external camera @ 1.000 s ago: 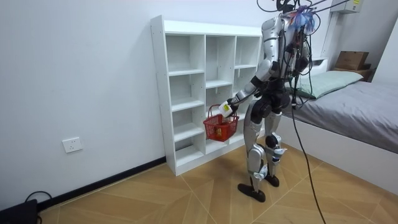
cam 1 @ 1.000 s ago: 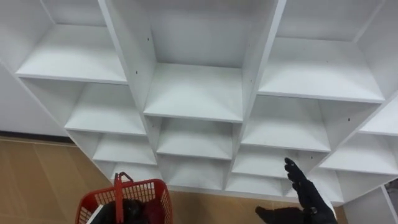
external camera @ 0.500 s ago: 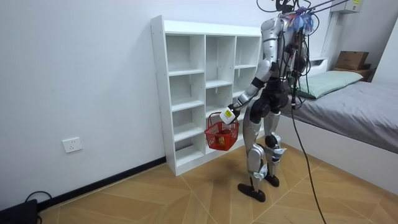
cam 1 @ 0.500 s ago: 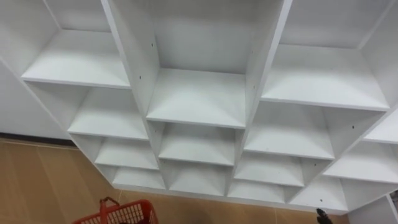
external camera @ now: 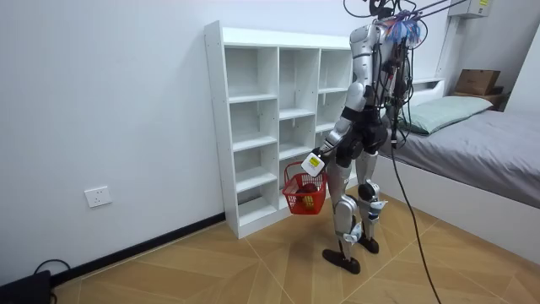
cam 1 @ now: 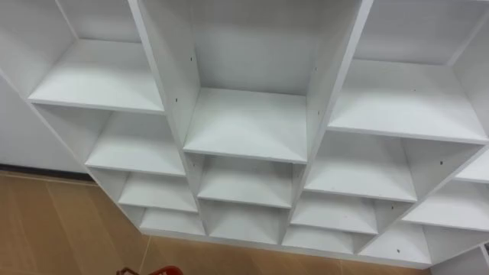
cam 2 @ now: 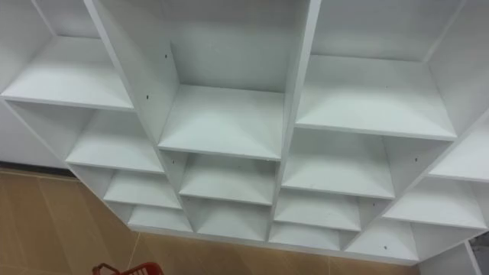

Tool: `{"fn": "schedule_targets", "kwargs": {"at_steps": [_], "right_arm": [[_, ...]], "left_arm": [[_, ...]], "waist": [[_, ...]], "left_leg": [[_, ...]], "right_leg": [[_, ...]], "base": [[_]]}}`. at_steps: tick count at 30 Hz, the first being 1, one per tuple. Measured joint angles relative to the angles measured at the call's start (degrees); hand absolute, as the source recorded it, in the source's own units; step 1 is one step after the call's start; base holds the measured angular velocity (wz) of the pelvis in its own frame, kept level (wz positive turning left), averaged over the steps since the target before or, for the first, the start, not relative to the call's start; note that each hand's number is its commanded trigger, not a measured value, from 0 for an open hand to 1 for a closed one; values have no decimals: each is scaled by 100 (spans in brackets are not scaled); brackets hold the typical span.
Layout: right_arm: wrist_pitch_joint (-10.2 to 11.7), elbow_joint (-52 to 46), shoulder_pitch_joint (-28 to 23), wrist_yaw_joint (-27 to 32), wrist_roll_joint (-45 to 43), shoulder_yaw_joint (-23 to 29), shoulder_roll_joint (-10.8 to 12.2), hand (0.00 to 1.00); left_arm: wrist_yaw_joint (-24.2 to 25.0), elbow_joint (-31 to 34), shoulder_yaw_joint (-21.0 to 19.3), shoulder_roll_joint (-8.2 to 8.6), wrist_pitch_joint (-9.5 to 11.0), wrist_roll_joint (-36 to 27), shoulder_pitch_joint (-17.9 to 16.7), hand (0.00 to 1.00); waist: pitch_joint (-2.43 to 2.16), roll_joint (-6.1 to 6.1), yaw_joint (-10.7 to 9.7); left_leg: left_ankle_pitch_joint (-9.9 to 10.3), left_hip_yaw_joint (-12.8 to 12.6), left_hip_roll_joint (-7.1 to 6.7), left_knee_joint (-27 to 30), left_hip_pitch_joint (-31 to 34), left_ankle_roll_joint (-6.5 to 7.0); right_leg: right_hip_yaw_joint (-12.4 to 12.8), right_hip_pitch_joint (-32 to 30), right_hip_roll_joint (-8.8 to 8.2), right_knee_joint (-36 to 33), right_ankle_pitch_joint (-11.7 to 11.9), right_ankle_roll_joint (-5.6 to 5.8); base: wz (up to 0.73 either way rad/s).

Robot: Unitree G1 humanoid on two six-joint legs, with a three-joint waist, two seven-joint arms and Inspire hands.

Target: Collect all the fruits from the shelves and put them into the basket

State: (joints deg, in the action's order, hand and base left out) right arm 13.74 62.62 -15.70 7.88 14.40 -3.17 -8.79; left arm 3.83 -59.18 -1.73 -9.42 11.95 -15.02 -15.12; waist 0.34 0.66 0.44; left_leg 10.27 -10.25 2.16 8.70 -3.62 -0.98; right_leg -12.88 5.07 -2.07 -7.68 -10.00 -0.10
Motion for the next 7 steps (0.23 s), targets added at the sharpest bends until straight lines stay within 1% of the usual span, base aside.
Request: {"fn": "schedule_targets", "kwargs": {"at_steps": [1,3,4,7], "right_arm": [[-102,66,30,-98,192,3,8,0],[-216,244,78,-241,464,4,27,0],[-311,311,92,-340,616,4,31,0],[-455,458,128,-565,987,67,32,0]], "left_arm": [[5,-12,-33,5,-31,2,-5,100],[3,-47,-47,16,-86,1,-6,100],[-2,-47,-48,41,-114,0,6,100],[-83,-56,-105,163,-183,-26,42,100]], "waist": [[1,-14,4],[2,-25,0],[4,-31,-2],[3,-61,-4]], "left_leg": [[0,3,-5,0,-10,0],[0,11,-16,1,-38,0],[0,13,-21,0,-59,0],[4,43,-36,0,-103,7]], "right_leg": [[-5,49,-3,1,-4,3],[-11,93,-7,3,-18,7],[-8,104,-10,1,-30,10],[-13,141,-21,-3,-57,23]], "base": [[6],[8],[4],[2]]}}
